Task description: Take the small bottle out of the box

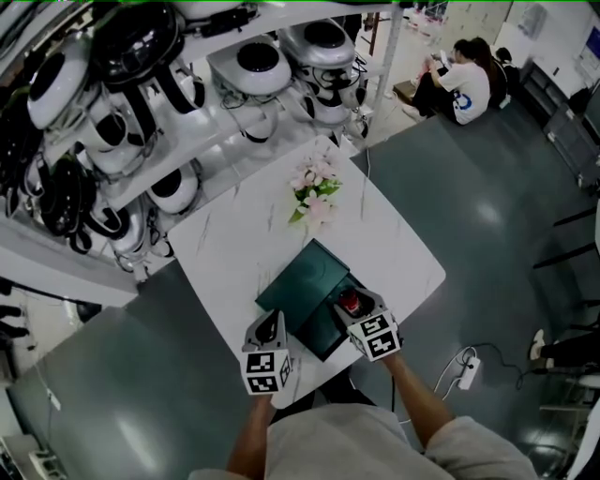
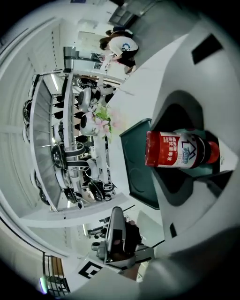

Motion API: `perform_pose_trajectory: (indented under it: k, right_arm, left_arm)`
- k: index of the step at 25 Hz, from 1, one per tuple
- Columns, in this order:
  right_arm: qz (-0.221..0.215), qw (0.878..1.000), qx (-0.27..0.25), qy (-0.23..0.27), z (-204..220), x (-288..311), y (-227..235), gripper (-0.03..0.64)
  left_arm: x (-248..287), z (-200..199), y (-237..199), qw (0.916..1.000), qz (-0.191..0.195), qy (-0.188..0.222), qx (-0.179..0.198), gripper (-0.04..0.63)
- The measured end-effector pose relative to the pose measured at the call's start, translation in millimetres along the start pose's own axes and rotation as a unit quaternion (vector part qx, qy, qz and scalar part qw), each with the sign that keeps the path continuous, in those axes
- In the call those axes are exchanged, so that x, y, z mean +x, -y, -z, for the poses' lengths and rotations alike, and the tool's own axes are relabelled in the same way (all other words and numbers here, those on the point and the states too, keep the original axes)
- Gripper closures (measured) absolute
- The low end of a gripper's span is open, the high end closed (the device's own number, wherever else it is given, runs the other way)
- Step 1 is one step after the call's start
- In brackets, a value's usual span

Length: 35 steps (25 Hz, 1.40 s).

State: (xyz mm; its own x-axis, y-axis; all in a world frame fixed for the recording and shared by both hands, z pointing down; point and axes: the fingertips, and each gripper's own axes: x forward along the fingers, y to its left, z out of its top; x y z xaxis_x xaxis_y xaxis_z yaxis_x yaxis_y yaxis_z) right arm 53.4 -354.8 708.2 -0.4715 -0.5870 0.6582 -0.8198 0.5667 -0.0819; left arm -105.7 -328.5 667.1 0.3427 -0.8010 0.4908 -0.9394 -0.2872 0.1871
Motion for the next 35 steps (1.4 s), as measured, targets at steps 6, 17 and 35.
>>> perform_pose_trajectory:
  k: [6,17,35]
  right_arm:
    - [0.017,0.998,0.017,0.064,-22.8,-31.3,-0.4,0.38]
    - [0.04,0.989,0.005,0.144,-73.7,-88.2,-4.6,0.38]
    - [0.077,0.967,-0.022,0.243,-160.2,-150.0,7.8,0.38]
  left_arm:
    - [-11.9,-15.7,0.1,0.9999,-0.007,0.012,0.006,0.577]
    - [-41.1,-49.7,-4.7,0.9983,-0.026,0.047,0.024,0.577]
    - [-68.9,-138.5,0.3,0.9891,-0.031,0.128,0.067,0.577]
